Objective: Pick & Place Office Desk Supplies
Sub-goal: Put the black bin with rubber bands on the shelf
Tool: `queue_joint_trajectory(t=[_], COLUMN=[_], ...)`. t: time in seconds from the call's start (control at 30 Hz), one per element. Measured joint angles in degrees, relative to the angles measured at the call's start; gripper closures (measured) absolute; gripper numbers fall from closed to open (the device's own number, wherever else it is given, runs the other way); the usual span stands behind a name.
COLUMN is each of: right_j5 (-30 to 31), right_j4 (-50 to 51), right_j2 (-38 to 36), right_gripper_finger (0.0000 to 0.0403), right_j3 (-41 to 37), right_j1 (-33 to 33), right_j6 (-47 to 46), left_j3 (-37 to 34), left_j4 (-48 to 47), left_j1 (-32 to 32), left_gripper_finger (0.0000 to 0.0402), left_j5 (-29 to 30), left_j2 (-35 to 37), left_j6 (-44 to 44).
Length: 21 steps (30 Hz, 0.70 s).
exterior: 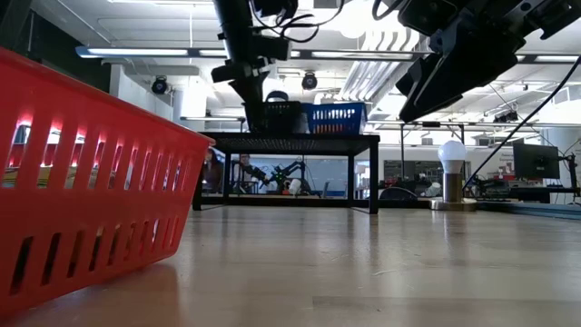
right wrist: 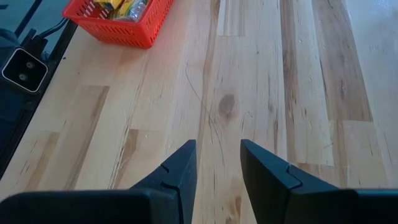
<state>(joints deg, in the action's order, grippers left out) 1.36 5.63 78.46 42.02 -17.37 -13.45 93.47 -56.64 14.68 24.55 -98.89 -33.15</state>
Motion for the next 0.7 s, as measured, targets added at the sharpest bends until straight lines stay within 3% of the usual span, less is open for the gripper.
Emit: queue_joint_trajectory(t=[0.47,0.7], right_j5=[0.0,0.0], right_j4=[-0.2,-0.3], right_j2=[0.0,0.0], right_gripper_finger=[0.0292,0.0292], right_j3=[0.0,0.0], right_j1=[0.0,0.0], right_j6=[0.0,0.1], left_j3=[0.0,0.0], left_j4=[0.1,0.1], left_j1=[-0.7,-1.5], left_gripper_finger=[0.0383,0.0383], left_j5=[0.7,-0.9], left_j2=[0.0,0.0], left_j6=[3.1,-0.1])
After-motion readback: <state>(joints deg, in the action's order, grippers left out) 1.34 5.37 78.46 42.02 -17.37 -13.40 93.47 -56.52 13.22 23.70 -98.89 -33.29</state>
